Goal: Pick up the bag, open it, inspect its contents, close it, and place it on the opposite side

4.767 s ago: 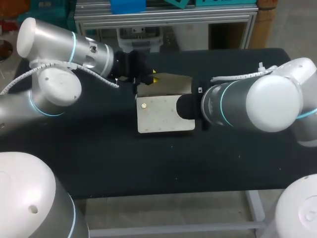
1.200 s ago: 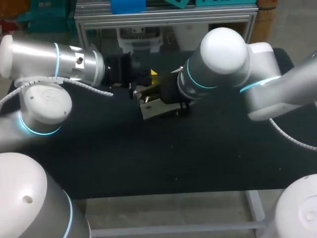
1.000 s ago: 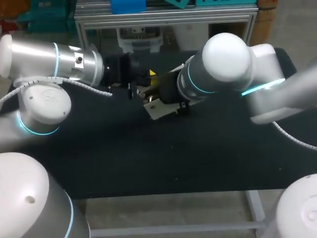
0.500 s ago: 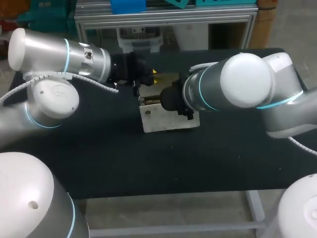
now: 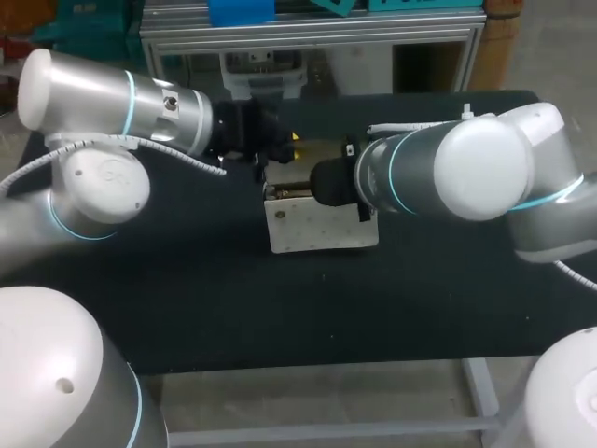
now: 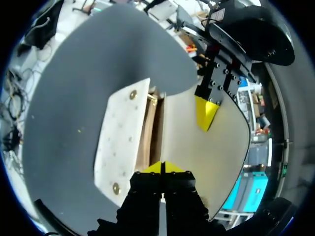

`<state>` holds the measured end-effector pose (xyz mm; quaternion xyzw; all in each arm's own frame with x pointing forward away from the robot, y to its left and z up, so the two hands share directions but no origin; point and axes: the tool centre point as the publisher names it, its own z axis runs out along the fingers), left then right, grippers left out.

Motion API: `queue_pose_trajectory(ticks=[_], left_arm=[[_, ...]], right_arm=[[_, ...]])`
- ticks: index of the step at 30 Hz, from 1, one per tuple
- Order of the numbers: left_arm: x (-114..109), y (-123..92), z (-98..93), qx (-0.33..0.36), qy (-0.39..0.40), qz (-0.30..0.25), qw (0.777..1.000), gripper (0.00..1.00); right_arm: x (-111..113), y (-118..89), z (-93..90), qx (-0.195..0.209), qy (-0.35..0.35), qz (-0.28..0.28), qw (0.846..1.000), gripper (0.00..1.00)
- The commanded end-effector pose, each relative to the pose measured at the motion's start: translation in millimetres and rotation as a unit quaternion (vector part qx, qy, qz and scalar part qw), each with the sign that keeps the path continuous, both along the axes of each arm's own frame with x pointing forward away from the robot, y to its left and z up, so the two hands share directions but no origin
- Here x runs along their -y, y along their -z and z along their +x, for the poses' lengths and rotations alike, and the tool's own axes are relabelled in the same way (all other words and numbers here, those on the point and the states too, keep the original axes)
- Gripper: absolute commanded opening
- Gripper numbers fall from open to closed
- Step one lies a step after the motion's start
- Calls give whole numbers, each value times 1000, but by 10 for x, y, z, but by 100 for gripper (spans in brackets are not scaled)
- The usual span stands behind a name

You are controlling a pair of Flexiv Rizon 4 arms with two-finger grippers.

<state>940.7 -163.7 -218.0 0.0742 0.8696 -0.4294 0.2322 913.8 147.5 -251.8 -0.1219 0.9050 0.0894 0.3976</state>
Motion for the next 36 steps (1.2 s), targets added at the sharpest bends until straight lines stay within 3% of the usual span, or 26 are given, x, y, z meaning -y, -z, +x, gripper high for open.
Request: queue_pose_trajectory(ticks=[1, 8, 15, 36], left_arm=[[-24, -45, -87, 1, 8, -4, 1000, 0], [-12, -79, -132, 3, 9, -6, 1000, 0], [-33, -90, -59, -1, -13, -9, 1000, 0], [-34, -26, 52, -19, -33, -5, 999, 0]], right_arm=[[-35, 102, 113, 3, -2, 3, 1000, 0], [-69, 228, 241, -16, -1, -5, 1000, 0], [-97, 316, 157, -25, -10, -8, 1000, 0], [-70, 244, 79, -9, -9, -2, 1000, 0]])
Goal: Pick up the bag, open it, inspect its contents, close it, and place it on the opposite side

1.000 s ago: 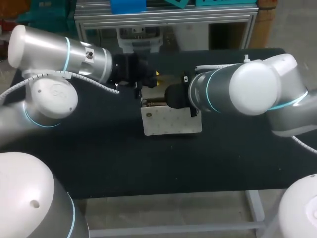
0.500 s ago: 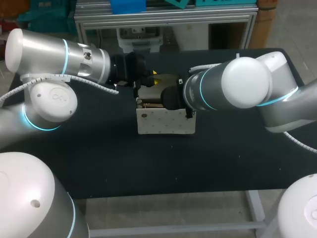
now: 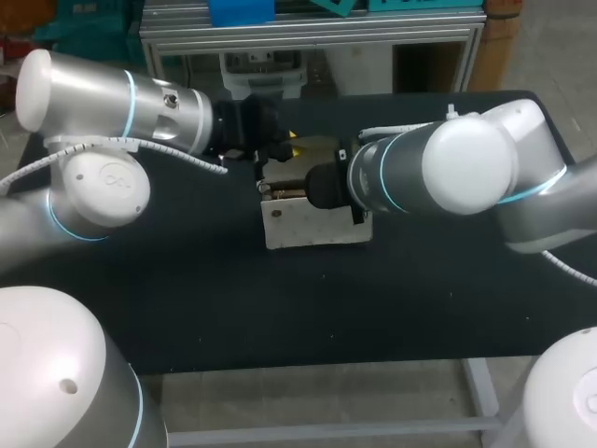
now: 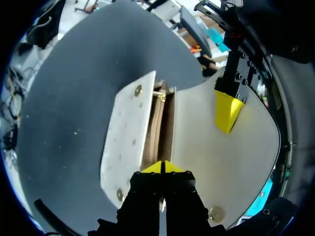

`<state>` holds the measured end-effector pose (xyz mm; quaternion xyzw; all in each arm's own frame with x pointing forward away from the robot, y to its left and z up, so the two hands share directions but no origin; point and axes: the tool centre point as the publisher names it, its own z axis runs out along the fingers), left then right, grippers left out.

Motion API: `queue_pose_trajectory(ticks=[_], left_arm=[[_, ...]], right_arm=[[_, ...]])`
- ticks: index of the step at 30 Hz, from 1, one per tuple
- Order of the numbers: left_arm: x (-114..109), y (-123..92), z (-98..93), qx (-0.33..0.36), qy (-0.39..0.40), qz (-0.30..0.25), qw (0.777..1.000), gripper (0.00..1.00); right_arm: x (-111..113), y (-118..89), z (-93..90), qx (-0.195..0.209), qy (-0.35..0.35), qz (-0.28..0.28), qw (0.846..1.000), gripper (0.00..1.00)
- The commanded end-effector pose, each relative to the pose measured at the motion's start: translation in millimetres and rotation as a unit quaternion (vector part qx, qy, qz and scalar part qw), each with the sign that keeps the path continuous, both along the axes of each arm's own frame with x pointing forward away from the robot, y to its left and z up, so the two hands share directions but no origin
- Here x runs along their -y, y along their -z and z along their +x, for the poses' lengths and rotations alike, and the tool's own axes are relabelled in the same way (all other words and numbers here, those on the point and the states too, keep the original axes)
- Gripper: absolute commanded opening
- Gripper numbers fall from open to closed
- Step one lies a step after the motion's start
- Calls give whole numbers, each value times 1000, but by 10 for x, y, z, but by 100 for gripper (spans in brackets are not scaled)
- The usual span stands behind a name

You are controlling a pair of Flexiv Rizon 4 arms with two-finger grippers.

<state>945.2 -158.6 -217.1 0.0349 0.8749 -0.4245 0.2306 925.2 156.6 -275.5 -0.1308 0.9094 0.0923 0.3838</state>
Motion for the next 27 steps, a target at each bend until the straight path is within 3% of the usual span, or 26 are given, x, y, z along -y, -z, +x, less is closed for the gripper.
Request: queue_pose_trajectory(ticks=[1, 18, 27], left_arm=[[16, -21, 2, 0, 2, -3, 1000, 0], [9, -53, -121, 12, 20, -9, 1000, 0], [-27, -101, -118, 17, 11, -25, 999, 0]], right_arm=[[23, 13, -28, 4, 1, 0, 1000, 0], [27, 171, 165, -24, 6, -5, 1000, 0], [8, 335, 167, -50, 3, -11, 999, 0]])
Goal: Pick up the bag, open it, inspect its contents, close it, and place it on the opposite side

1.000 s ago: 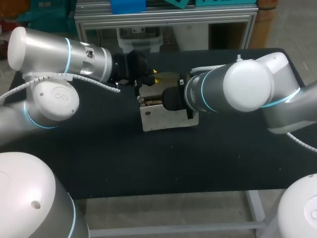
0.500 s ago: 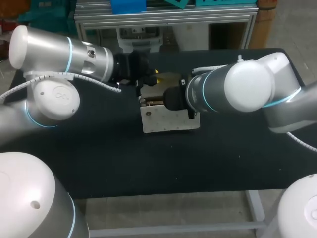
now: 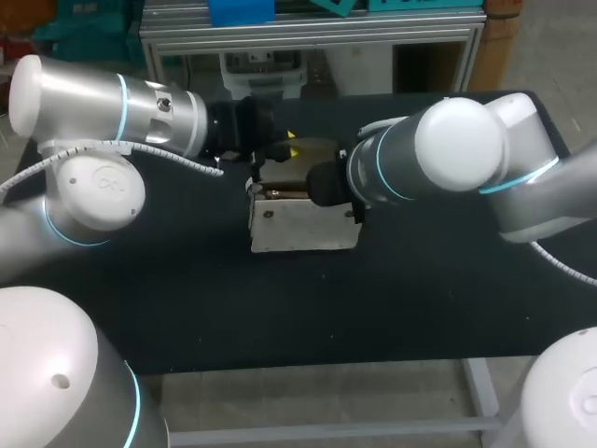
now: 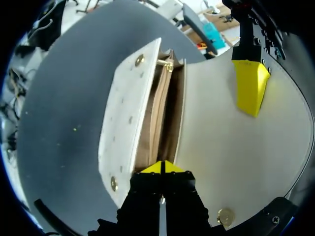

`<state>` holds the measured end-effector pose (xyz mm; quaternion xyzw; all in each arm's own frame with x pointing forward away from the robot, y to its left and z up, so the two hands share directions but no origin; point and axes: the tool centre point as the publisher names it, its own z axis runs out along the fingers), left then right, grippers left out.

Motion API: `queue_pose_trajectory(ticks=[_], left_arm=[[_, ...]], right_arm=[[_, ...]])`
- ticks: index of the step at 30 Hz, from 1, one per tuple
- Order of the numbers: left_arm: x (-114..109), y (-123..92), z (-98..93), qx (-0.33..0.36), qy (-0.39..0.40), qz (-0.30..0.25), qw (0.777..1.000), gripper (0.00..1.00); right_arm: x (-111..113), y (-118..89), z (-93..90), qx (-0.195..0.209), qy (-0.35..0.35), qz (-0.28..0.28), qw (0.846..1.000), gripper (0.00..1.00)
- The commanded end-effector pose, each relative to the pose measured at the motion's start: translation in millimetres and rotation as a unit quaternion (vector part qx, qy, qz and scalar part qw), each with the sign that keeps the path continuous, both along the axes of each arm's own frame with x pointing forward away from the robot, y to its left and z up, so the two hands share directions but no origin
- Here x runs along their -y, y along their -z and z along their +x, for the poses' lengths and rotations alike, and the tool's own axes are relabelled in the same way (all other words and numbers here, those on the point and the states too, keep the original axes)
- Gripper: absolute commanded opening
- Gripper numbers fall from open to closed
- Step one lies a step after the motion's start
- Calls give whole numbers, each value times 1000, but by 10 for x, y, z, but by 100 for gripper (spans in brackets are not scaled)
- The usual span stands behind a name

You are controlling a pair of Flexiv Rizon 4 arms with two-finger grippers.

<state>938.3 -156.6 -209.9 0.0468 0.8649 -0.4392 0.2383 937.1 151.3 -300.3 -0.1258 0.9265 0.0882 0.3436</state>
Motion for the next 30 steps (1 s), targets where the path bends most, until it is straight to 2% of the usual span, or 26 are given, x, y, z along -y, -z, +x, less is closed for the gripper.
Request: queue_pose_trajectory(ticks=[1, 6, 17, 24, 30], left_arm=[[-11, -29, -47, 3, -1, -13, 1000, 0], [-3, 5, -42, -2, 1, -17, 1000, 0], [33, 41, -20, -9, -1, -15, 1000, 0], [22, 53, -13, -12, -5, -25, 1000, 0], [7, 15, -17, -8, -7, -37, 999, 0]], right_arm=[[-42, 101, 47, -9, 0, -2, 1000, 0], [-47, 105, 25, -12, -1, 2, 1000, 0], [-115, -93, -50, 17, -12, 8, 1000, 0], [-135, -27, -70, 8, -17, 11, 1000, 0], [-134, -62, -103, 12, -20, 13, 1000, 0]])
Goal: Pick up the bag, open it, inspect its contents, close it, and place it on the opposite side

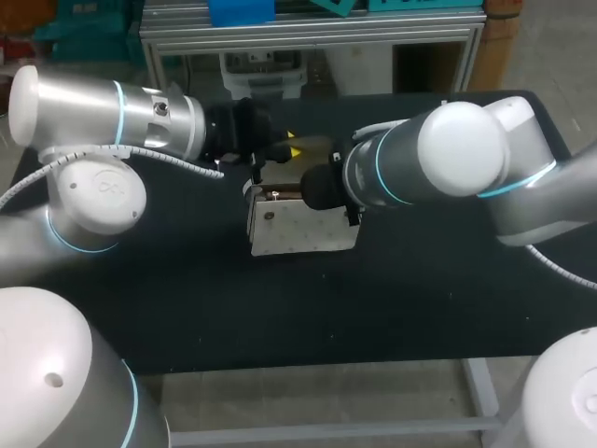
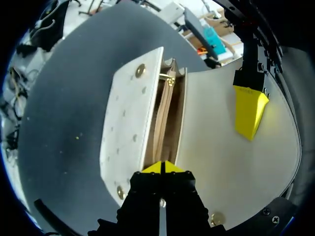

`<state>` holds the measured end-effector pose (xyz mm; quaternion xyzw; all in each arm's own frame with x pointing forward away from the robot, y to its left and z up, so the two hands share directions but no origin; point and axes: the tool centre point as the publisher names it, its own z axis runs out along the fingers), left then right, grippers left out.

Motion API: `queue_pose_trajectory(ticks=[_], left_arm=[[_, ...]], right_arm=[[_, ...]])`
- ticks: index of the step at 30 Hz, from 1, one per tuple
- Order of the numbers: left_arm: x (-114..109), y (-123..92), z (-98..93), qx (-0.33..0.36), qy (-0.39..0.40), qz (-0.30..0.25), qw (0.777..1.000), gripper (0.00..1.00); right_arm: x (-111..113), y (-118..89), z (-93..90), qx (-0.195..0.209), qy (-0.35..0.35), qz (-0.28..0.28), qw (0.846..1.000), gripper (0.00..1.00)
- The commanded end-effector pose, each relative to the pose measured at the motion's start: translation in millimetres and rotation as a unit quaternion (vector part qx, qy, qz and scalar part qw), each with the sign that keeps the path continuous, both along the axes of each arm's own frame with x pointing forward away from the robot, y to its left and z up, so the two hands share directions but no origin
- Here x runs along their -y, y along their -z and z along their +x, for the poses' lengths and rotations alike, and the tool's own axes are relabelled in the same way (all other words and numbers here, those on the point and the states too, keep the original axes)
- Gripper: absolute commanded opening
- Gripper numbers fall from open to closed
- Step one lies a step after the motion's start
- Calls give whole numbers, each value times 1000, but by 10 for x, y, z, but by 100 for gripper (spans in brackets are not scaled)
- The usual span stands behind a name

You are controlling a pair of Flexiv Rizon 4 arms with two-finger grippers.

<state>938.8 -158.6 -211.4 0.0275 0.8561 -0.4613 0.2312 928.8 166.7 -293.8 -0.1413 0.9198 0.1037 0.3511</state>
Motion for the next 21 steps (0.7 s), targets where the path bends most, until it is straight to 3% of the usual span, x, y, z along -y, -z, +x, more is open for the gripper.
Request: queue_pose_trajectory(ticks=[1, 13, 21], left_arm=[[-14, -6, -27, 6, 1, -12, 1000, 0], [-28, -24, -114, 22, 21, -23, 999, 0], [-16, -30, -157, 30, 31, -25, 999, 0]], right_arm=[[25, 12, -22, 3, 0, 2, 1000, 0], [46, 127, 17, -16, 7, 0, 1000, 0], [23, 177, 148, -30, 11, 3, 999, 0]])
